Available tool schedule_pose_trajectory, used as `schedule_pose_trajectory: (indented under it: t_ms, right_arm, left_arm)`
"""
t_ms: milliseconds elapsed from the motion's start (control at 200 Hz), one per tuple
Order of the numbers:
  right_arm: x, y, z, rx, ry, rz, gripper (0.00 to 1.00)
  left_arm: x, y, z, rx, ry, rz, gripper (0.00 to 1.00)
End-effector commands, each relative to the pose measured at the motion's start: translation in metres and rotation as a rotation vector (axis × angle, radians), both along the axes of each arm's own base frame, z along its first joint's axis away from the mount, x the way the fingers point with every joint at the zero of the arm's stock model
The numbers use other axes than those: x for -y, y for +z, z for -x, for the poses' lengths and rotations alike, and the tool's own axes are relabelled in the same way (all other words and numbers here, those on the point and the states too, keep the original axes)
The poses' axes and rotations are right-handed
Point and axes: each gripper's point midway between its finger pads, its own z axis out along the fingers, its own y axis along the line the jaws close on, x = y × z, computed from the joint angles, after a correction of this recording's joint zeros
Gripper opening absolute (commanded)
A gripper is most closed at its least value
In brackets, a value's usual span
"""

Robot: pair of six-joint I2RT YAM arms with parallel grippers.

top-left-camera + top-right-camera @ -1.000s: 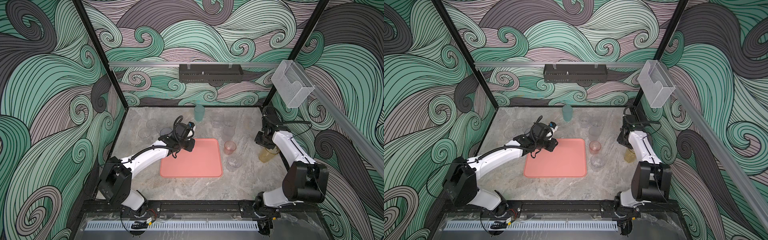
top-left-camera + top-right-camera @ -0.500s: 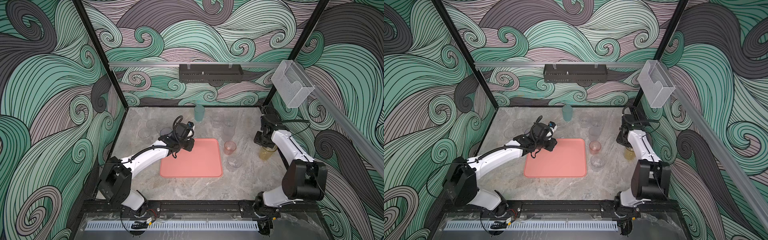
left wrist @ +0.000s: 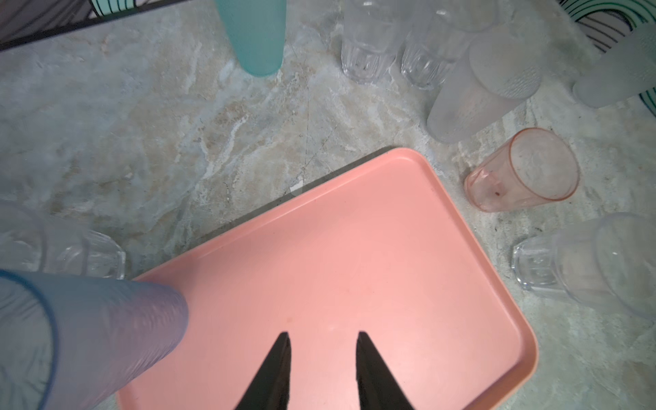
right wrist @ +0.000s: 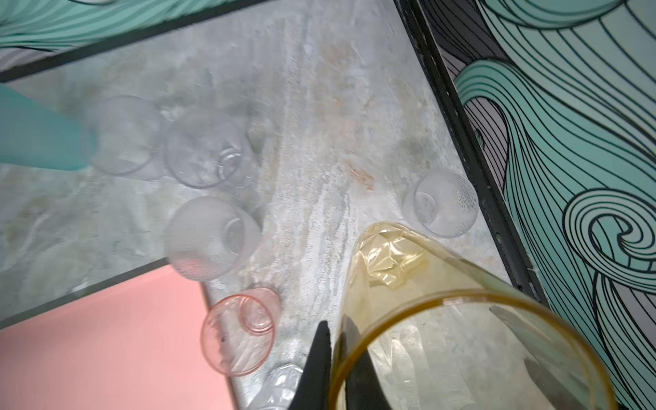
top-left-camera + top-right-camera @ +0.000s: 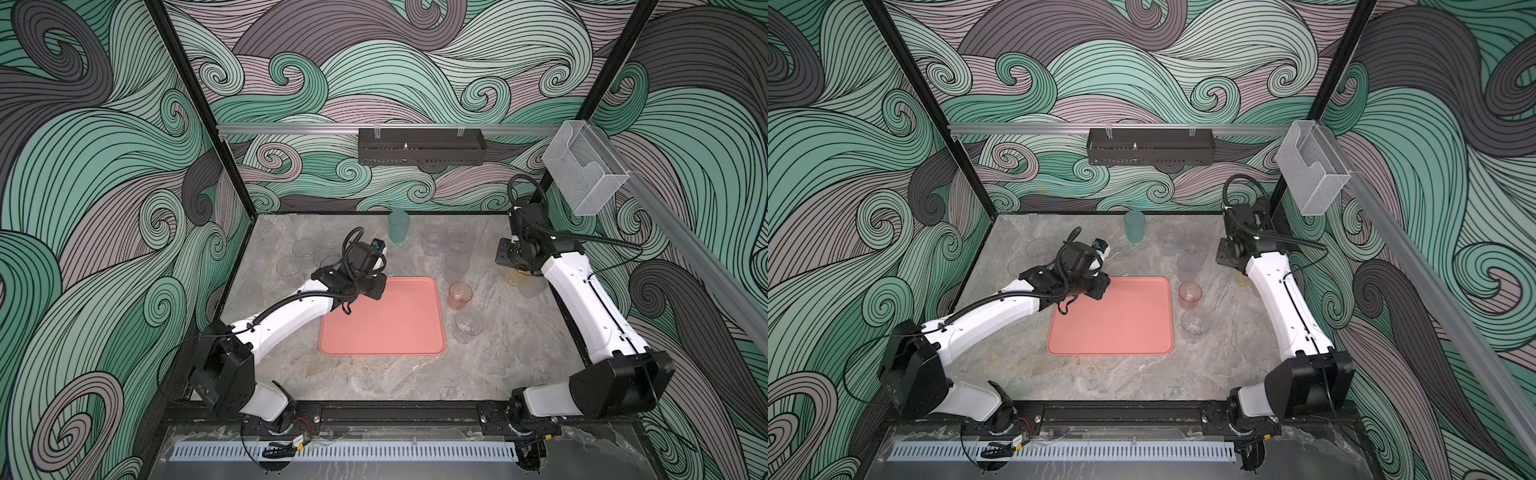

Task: Place the glasses into the tray
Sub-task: Pick up the glass from the middle-right of the table, then place the glass on the tray.

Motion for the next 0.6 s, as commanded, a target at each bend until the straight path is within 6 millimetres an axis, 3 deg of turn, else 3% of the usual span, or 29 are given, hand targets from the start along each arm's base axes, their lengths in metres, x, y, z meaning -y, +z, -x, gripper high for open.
schedule_pose_trajectory:
  t_ms: [0,130,260,375,596]
  right_arm:
    - [-0.028,0.029,0.012,0.022,0.088,0.026,0.00]
    - [-0.085,0.050,0.020,0.055,0.243,-0.006,0.00]
    - [-0.145,0.048,0.036,0.034,0.393,-0.047,0.02]
    - [-0.199,0.035,0.054,0.005,0.526,-0.067,0.02]
    - [-0.289,-0.014,0.090,-0.087,0.708,-0.110,0.03]
  left_arm:
    - [-0.019,0.050,0.007,0.061,0.016,-0.019,0.35]
    - [-0.040,0.070,0.021,0.101,0.036,-0.046,0.35]
    - [-0.068,0.066,0.036,0.113,0.100,-0.051,0.35]
    - [-0.103,0.053,0.048,0.057,0.213,-0.047,0.35]
    - [-0.157,0.025,0.060,-0.071,0.427,0.060,0.35]
